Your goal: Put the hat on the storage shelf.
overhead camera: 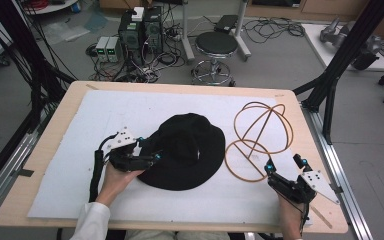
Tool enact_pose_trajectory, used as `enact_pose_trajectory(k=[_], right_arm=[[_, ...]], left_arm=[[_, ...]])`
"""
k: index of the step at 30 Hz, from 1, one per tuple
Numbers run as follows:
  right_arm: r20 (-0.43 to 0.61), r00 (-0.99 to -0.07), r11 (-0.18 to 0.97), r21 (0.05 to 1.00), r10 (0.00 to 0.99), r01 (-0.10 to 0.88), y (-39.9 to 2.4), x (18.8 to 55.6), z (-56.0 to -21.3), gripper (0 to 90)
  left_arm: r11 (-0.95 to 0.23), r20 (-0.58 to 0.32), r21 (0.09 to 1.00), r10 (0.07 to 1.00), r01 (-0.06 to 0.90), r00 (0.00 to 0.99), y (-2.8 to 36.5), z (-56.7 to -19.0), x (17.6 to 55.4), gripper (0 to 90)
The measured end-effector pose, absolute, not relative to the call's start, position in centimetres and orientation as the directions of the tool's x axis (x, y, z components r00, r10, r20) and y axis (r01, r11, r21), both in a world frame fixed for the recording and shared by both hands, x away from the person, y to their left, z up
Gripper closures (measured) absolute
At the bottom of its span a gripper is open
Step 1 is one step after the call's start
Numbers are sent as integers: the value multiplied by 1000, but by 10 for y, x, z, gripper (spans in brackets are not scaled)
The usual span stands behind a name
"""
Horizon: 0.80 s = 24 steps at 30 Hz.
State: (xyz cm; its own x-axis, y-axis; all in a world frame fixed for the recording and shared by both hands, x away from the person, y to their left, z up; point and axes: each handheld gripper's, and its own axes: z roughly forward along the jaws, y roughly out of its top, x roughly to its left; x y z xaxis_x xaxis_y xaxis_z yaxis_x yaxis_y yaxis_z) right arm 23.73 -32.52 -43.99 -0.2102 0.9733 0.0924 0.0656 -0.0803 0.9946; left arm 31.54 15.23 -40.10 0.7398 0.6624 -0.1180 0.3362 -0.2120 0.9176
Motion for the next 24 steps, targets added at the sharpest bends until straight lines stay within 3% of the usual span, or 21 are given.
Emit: enact_pose_trajectory(k=[11,18,24], right_arm=[[97,-217,-84,994,971,69,-326,238,-440,63],[96,-225,-81,994,970,76,-325,238,-440,63],[98,-224,-83,994,970,76,-325,238,-440,63]], left_arm=[[-260,-85,902,676,345,732,136,-410,321,426],[-279,-53,901,689,332,723,131,-410,319,654],[-266,-72,898,695,350,716,131,-409,318,771]])
